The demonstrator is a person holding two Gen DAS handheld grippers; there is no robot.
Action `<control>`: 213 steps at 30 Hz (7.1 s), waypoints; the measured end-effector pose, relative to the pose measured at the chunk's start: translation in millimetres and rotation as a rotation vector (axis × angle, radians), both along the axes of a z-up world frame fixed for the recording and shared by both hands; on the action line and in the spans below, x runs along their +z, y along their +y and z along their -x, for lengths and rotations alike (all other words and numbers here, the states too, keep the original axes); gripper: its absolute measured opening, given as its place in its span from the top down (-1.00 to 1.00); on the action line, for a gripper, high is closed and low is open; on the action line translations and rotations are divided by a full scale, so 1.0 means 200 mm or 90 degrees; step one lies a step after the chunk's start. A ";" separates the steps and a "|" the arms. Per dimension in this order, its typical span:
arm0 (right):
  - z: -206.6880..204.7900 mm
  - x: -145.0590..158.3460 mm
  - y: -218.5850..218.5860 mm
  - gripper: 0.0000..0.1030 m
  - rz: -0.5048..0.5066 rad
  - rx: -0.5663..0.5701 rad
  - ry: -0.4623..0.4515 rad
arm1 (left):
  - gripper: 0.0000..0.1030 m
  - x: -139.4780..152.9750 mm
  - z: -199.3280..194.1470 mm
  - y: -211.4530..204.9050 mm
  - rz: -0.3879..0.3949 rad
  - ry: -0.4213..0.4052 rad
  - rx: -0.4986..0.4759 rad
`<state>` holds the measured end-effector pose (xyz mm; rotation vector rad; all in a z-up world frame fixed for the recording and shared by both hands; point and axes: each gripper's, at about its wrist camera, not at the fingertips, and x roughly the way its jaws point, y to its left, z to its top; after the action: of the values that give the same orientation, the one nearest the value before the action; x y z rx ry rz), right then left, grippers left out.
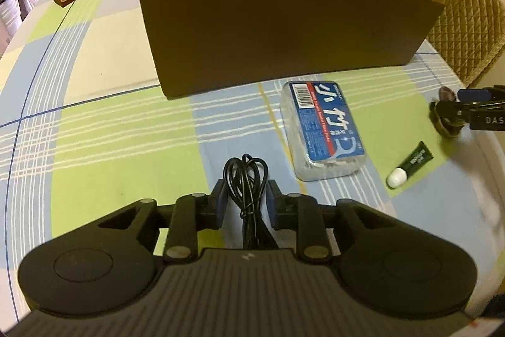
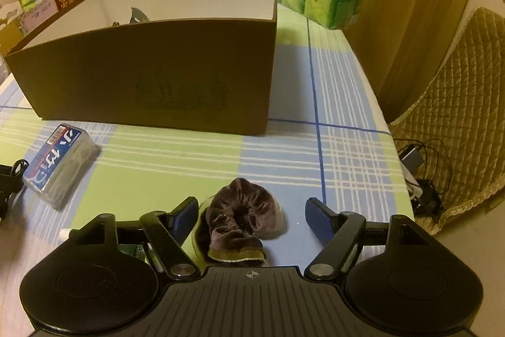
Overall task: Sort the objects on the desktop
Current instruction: 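Carry the cable in the left tool and mushroom in the right tool over the box, then open the left tool to drop the cable while the right tool releases the mushroom, then withdraw both open tools from the box toward the remaining table items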
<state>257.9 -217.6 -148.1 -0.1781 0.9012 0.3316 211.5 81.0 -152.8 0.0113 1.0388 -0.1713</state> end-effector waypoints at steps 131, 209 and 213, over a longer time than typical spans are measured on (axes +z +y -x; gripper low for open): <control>-1.18 0.20 0.53 0.51 -0.049 0.174 0.056 | 0.43 0.26 -1.34 -0.02 -0.088 -0.097 -0.006; -0.03 0.82 0.30 -0.97 -0.130 0.102 -0.148 | -0.98 1.03 -0.12 -0.08 -0.040 -0.228 0.099; 0.02 0.82 0.28 -0.97 -0.137 0.107 -0.140 | -0.98 1.00 -0.07 -0.08 -0.025 -0.210 0.098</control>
<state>254.6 -160.9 15.6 -0.0889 0.6290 0.5522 225.2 65.1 46.6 -0.0048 0.7105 -0.0079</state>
